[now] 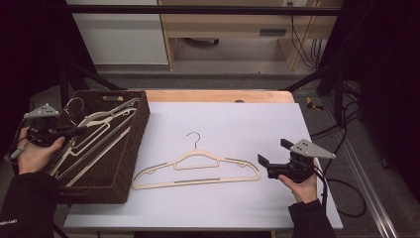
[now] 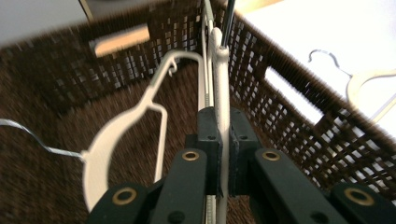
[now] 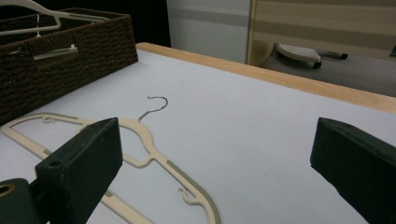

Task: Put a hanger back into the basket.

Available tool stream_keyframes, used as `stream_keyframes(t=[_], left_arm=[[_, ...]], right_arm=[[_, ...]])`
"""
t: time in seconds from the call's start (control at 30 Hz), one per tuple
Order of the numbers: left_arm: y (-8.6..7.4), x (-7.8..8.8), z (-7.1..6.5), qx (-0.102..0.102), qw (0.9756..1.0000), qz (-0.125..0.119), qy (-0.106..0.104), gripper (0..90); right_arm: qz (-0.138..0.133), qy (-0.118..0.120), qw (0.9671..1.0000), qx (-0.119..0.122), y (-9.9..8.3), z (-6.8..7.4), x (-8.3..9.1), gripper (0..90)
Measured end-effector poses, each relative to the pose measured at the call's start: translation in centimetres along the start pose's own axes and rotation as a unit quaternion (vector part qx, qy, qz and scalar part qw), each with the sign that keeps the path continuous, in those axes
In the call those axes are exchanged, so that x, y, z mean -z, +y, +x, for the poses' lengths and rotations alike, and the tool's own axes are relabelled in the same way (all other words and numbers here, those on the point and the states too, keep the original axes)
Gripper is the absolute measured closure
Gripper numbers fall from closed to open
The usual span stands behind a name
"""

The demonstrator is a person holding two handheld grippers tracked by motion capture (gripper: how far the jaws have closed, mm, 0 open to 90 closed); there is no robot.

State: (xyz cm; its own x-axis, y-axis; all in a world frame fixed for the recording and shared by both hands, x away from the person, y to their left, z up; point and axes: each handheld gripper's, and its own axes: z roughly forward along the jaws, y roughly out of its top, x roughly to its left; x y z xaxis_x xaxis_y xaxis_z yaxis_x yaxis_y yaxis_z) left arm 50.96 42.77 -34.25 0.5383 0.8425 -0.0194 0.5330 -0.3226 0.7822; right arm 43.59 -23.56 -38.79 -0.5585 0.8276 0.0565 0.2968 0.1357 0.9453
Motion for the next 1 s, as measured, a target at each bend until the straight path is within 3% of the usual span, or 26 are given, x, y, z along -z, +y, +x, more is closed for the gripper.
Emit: stream_keyframes(t=[0.2, 0.3, 0.4, 0.47, 0.67, 0.8, 1.0], left_arm=[[-2.1, -1.8, 0.3, 0.034, 0.9993, 0.017, 0.003, 85.7], [-2.8, -2.5, 0.7, 0.060, 0.9977, 0.030, 0.005, 84.6], [-2.8, -2.4, 1.0, 0.077, 0.9963, 0.032, 0.018, 82.9], [-2.7, -2.2, 1.0, 0.082, 0.9952, 0.036, 0.038, 81.3], [-3.4, 0.0, 0.8, 0.121, 0.9904, -0.015, 0.065, 65.6], [-4.0, 1.3, 0.7, 0.124, 0.9877, -0.037, 0.088, 60.6], [-3.9, 3.2, 0.0, 0.124, 0.9842, -0.087, 0.091, 55.4]], right_arm=[[0.003, 0.001, 1.0000, 0.000, 0.0, 0.2, -0.1, 2.7], [0.003, 0.002, 1.0000, 0.002, 0.0, 0.2, -0.2, 2.8], [0.004, 0.002, 1.0000, 0.002, 0.0, 0.2, -0.3, 2.8], [0.004, 0.003, 1.0000, 0.002, 0.0, 0.3, -0.2, 2.9], [0.004, 0.006, 1.0000, 0.005, 0.0, 0.3, -0.2, 2.9], [0.005, 0.004, 1.0000, 0.004, 0.0, 0.4, -0.4, 2.9], [0.006, 0.005, 1.0000, 0.003, -0.1, 0.5, -0.4, 2.9]])
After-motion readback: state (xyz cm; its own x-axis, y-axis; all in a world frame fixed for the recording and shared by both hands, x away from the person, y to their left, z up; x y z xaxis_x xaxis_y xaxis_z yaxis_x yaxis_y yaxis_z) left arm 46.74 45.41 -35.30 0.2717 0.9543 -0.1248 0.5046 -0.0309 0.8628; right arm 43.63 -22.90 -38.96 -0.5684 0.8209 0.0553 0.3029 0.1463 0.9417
